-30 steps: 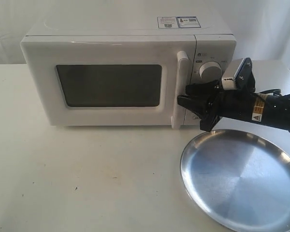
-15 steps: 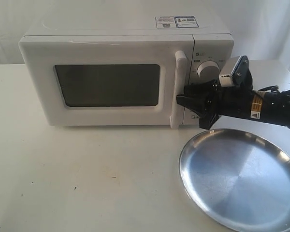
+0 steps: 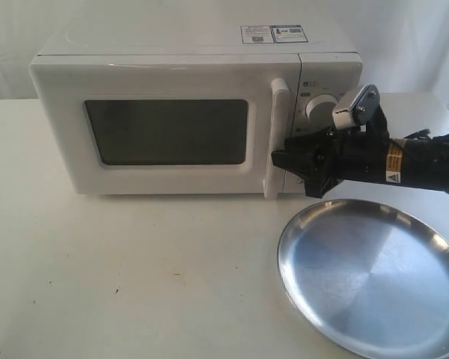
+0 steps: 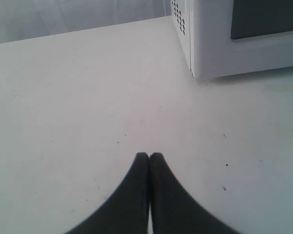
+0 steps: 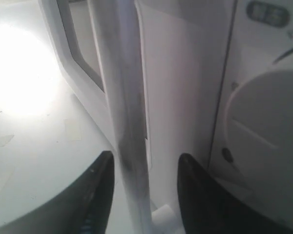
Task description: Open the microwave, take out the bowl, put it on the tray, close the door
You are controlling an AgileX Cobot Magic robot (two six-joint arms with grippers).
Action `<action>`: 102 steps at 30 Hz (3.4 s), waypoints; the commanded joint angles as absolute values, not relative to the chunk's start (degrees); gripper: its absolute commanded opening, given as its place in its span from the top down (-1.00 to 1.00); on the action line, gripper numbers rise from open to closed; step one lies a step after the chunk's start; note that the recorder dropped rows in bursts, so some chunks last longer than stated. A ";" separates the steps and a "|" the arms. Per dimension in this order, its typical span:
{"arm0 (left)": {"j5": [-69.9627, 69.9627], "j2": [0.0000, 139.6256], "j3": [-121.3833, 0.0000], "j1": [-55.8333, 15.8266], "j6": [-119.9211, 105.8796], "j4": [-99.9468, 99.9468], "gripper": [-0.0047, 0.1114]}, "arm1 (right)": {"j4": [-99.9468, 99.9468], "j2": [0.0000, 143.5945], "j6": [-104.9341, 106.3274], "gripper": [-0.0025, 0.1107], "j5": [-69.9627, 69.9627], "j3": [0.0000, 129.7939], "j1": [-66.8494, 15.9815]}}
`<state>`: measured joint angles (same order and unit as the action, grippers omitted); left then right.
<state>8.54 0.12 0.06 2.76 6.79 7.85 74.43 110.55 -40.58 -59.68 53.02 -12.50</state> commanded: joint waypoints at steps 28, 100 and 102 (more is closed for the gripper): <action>8.52 0.00 0.00 2.71 7.15 7.73 0.92 | 81.82 107.53 -29.60 0.96 -66.59 51.31 -20.78; 8.52 0.00 0.00 2.71 7.15 7.73 0.92 | 48.45 64.97 -41.17 0.96 -2.12 24.24 -39.93; 8.52 0.00 0.00 2.71 7.15 7.73 0.92 | 48.55 63.25 -40.42 0.96 -7.35 24.79 -39.93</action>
<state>8.54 0.12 0.06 2.76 6.79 7.85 48.67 65.97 -40.75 -3.51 24.34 -40.24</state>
